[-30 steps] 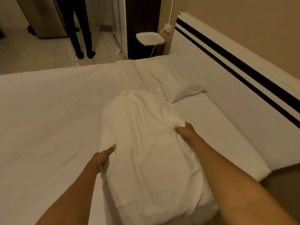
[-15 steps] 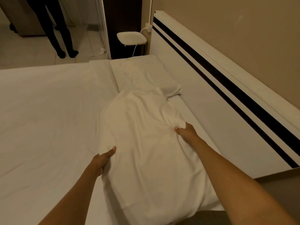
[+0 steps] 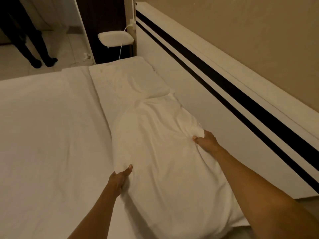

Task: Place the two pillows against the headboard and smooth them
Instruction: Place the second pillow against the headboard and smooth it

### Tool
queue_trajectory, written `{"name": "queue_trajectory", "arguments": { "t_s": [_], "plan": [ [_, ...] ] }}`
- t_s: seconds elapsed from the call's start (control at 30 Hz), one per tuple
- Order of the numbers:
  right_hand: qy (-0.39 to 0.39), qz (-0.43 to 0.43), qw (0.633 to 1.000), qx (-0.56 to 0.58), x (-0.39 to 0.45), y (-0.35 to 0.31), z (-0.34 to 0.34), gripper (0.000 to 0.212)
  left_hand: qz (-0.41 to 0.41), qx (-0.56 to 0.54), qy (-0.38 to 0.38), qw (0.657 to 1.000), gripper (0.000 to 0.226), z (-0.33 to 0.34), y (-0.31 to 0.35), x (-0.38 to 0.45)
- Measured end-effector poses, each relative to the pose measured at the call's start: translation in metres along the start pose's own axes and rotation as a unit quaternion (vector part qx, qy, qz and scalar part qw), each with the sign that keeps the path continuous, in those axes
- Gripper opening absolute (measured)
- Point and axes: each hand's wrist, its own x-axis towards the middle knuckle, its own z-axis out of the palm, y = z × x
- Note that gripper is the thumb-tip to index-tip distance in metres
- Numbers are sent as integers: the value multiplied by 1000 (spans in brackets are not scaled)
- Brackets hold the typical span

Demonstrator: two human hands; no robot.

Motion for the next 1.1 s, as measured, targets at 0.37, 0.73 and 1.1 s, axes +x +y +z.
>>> {"name": "queue_trajectory", "arguments": {
  "t_s": [0.37,0.73,1.1],
  "plan": [
    [46,5,999,-22,136,45,-22,51,-19,19,13,1000,61,103,-7,94],
    [94,41,980,-168,212,116,1,48,-32,97,14,995,64,127,-55,162],
    [270,-57,911,-306,183,122,48,44,105,372,57,920,88,146,-30,167]
  ]
}}
